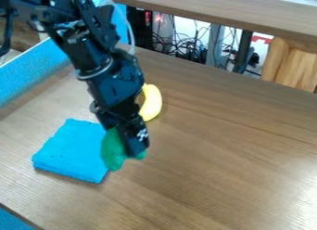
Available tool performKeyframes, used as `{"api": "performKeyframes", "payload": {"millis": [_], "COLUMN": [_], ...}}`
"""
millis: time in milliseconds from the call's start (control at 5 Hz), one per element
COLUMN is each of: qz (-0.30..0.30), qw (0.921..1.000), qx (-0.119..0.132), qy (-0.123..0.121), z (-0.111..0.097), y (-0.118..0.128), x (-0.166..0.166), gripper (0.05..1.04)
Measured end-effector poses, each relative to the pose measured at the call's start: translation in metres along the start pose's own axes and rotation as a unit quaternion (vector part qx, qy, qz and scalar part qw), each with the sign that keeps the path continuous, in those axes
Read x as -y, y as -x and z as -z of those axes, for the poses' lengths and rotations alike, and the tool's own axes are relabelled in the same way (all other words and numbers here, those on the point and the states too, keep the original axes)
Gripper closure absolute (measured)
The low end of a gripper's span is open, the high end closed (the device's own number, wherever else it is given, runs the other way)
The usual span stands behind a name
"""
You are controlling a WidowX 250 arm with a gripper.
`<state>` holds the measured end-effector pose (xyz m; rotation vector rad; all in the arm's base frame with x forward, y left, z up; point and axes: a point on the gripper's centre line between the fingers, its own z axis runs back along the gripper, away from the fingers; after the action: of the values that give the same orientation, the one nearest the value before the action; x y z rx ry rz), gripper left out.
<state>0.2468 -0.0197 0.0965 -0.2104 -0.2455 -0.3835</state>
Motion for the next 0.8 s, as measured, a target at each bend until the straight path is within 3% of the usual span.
{"api": "performKeyframes", "payload": {"millis": [200, 400, 600, 800], "qz": [0.061, 0.083, 0.089, 0.1], "qw": [0.9952, 0.989, 0.985, 0.9829], "qx": [-0.047, -0.078, -0.092, -0.096], "qy": [0.061, 0.094, 0.116, 0.122], "z": [0.032, 0.052, 0.063, 0.063], "y": [0.018, 0.028, 0.027, 0.026], "x": [0.0, 0.0, -0.001, 0.0], "gripper": [0.29, 0.29, 0.307, 0.233]}}
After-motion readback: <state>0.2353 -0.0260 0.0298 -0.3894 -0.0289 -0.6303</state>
